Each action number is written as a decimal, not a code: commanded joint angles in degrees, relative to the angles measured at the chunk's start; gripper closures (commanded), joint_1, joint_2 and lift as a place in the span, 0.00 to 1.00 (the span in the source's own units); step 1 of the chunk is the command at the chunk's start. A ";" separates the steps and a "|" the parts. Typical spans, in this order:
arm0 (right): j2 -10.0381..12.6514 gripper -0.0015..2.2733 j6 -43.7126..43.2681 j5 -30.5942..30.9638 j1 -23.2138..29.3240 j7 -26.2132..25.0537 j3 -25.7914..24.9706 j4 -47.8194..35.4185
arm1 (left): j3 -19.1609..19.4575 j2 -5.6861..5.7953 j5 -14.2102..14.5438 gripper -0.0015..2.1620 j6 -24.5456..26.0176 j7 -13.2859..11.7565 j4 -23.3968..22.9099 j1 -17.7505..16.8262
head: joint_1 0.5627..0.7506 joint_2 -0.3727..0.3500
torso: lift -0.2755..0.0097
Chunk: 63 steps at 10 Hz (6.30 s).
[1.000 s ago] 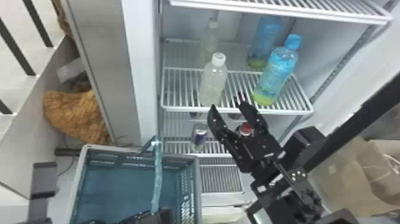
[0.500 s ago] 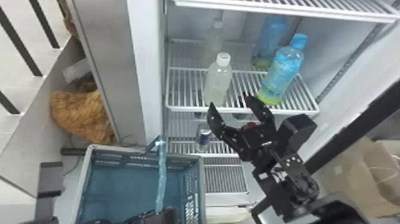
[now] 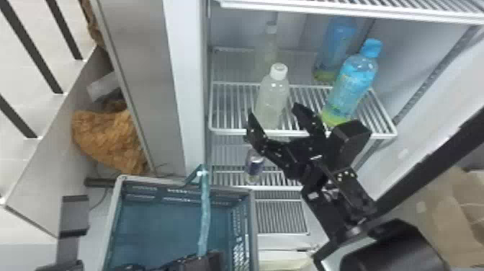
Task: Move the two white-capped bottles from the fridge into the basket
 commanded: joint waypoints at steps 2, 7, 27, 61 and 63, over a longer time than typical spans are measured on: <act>0.59 0.04 -0.07 -0.33 -3.41 -0.02 -0.01 3.19 | -0.03 0.00 0.22 0.56 0.00 0.00 0.00 0.00 | 0.70 0.39 | 0.97; 0.68 0.44 -0.78 1.61 -7.63 0.25 1.47 5.59 | -0.03 0.00 0.22 0.56 0.00 0.00 0.00 -0.14 | 0.70 0.39 | 0.97; -0.55 0.44 22.99 -1.25 17.26 3.32 -9.95 -33.79 | 0.32 0.35 -0.92 0.56 0.00 0.00 0.00 -0.70 | 0.70 0.33 | 0.97; -0.38 0.03 52.38 -5.59 12.48 17.30 -7.21 -26.20 | -0.48 0.97 -2.75 0.56 2.53 0.00 0.14 -1.41 | 0.70 0.56 | 0.97; 1.21 0.03 46.05 0.12 16.84 13.87 -9.84 -32.38 | -0.26 0.97 -2.75 0.56 2.53 0.00 0.14 -1.13 | 0.70 0.46 | 0.97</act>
